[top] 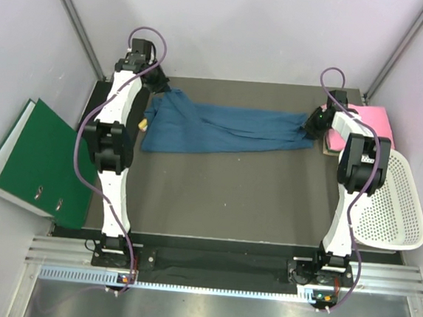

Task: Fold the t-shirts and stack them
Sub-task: Fold the other side of the tshirt into a rectangle

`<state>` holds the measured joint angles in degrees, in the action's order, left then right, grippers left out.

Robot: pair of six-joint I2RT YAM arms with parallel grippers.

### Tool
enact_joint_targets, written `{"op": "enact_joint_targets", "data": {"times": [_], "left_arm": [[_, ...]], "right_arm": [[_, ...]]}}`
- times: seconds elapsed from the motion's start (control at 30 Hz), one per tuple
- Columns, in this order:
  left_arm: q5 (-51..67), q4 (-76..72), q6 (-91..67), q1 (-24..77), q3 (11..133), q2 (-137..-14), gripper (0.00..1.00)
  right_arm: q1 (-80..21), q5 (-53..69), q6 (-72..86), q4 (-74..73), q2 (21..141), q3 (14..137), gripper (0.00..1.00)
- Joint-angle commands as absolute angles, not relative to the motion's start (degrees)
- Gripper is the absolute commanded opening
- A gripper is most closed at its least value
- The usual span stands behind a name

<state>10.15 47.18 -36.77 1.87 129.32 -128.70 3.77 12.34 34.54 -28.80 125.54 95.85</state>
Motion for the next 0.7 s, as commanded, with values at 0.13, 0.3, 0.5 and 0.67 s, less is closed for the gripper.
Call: {"op": "enact_joint_targets", "data": {"times": [0.13,0.3,0.5,0.67], "left_arm": [[12.3,41.31,-37.79,1.23,133.59,-132.18,0.0],[10.81,41.57,-38.93,0.7,133.68,-134.82,0.0],[9.23,40.79,-37.62,0.44,132.46,-133.78,0.99],[8.7,34.64,-35.33,0.44,123.23,-123.86,0.99]], "right_arm": [[4.31,9.67,34.02,-23.21,121.91,93.17,0.88],[4.31,9.67,32.52,-22.06,117.34,90.27,0.92],[3.96,10.02,31.29,-20.3,112.68,86.75,0.94],[3.34,7.83,29.27,-22.14,110.75,86.84,0.95]]}}
